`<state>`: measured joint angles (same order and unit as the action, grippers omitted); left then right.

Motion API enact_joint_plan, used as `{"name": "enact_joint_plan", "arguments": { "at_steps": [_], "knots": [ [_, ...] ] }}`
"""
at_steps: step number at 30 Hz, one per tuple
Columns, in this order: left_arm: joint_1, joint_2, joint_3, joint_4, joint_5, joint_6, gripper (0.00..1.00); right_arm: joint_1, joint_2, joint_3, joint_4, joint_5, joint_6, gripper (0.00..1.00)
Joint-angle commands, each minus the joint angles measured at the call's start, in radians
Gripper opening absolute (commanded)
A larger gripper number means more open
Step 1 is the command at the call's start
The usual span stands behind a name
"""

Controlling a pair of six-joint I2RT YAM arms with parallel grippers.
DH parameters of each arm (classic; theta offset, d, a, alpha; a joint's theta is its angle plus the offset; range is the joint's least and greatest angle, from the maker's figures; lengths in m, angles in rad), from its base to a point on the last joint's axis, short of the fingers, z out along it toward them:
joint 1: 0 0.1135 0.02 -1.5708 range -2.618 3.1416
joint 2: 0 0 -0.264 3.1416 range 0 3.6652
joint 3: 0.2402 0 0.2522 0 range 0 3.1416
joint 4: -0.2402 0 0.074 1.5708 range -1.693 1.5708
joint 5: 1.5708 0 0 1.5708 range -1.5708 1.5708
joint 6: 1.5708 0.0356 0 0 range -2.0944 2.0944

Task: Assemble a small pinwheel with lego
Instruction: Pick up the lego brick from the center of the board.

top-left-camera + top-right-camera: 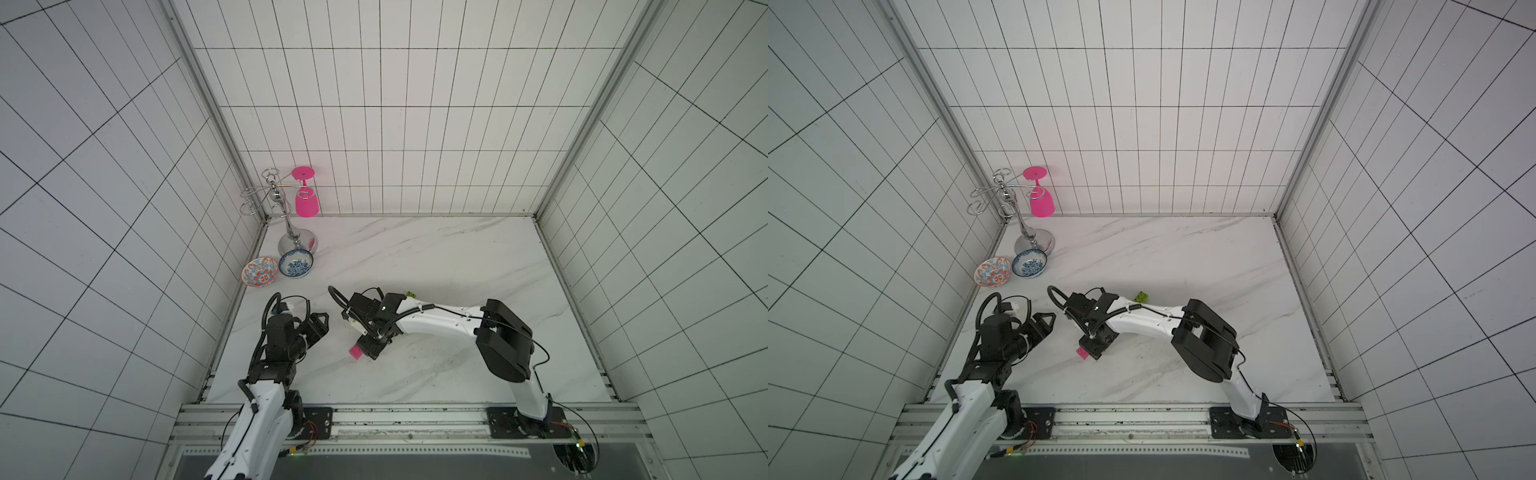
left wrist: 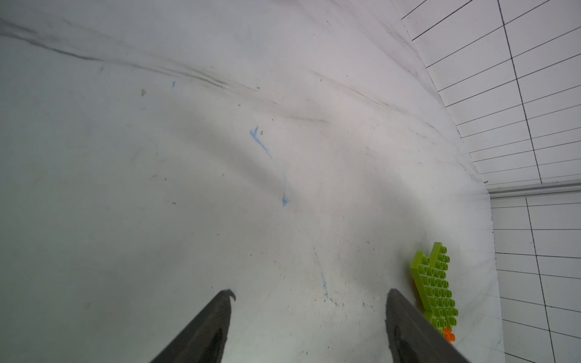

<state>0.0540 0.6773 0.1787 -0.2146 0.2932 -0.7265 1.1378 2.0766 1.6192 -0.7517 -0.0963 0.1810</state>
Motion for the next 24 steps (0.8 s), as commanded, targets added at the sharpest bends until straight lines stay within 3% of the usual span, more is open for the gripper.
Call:
{"name": "enact_joint_plan", "arguments": {
  "at_steps": [1, 8, 24],
  "knots": [
    [0.018, 0.011, -0.008, 0.015, -0.028, -0.039, 0.79, 0.011, 0.018, 0.101, -0.009, -0.012, 0.051, 0.57],
    [0.033, 0.016, -0.014, -0.02, -0.093, -0.075, 0.79, 0.017, 0.079, 0.169, -0.023, -0.014, 0.065, 0.6],
    [0.041, 0.017, -0.017, -0.024, -0.095, -0.066, 0.79, 0.045, 0.178, 0.295, -0.115, 0.002, 0.058, 0.58]
  ]
}}
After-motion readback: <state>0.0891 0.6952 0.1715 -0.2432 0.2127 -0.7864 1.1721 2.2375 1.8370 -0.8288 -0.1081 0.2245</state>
